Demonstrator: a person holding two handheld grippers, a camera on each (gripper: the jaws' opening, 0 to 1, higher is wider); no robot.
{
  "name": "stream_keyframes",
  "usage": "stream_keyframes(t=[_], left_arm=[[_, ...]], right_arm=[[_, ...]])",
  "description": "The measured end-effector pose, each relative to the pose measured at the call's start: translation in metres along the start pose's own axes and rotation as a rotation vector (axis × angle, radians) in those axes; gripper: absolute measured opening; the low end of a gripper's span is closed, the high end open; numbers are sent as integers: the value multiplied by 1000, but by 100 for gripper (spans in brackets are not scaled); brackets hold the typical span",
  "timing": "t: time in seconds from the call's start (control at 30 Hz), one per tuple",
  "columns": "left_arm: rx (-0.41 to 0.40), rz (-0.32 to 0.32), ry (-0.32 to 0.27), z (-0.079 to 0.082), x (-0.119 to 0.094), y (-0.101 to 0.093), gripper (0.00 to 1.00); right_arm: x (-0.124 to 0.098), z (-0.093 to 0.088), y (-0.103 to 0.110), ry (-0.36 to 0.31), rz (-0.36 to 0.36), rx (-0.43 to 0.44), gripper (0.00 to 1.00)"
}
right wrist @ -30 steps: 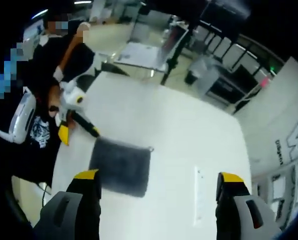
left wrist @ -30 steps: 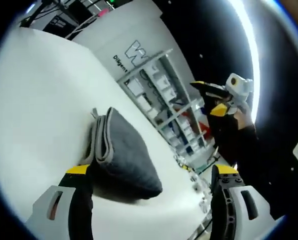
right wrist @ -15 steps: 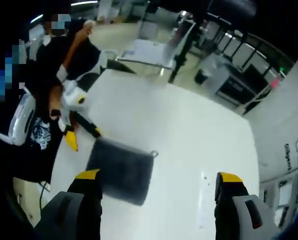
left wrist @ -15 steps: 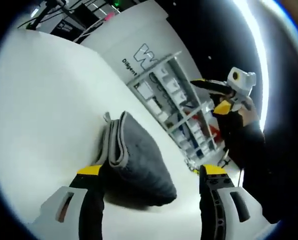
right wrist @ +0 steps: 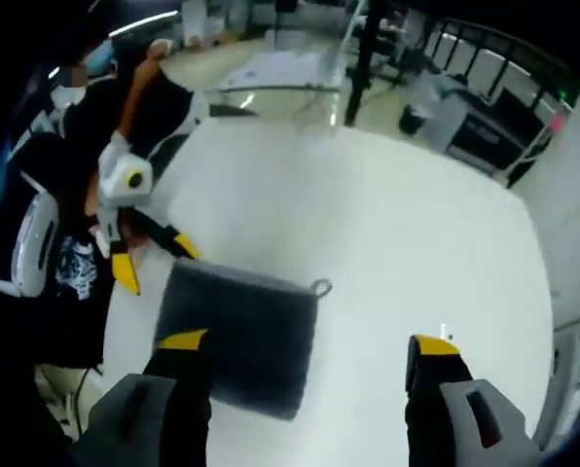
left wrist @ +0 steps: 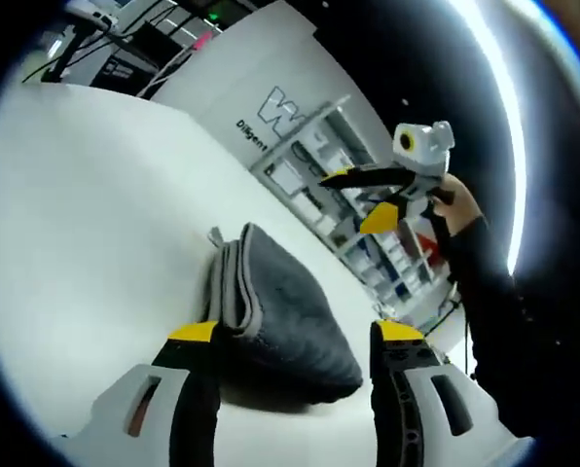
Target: Open the folded towel by lifting each exposed corner and separating the folded layers until the towel lies flat within the target outline without major curled edges
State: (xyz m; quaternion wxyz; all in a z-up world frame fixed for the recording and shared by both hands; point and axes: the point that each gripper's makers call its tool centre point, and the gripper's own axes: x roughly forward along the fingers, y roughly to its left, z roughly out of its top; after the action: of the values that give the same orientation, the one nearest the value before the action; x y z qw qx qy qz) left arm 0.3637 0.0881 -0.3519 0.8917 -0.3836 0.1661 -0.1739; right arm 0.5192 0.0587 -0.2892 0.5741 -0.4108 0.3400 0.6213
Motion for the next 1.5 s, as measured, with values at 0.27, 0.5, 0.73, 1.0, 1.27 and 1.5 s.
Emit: stream_keyframes(t=[0.27, 0.5, 0.73, 1.0, 1.27, 1.5], left_arm=[[-21, 0, -4, 6, 3, 7, 53], [-7, 24, 11, 5, 7, 16, 45], [26, 40, 21, 4, 9, 20, 37], [50, 51, 37, 0, 11, 27, 28], [69, 59, 54, -5, 12, 31, 18], [95, 41, 63, -9, 12, 31, 11]], right_arm=[[32, -14, 11, 23, 85, 53, 63], [53, -23, 17, 51, 142, 74, 53], [67, -15, 25, 51, 177, 62, 44], [87, -13, 19, 80, 203, 52, 38], [95, -13, 12, 103, 208, 54, 29], [101, -17, 17, 139, 182, -2, 26]])
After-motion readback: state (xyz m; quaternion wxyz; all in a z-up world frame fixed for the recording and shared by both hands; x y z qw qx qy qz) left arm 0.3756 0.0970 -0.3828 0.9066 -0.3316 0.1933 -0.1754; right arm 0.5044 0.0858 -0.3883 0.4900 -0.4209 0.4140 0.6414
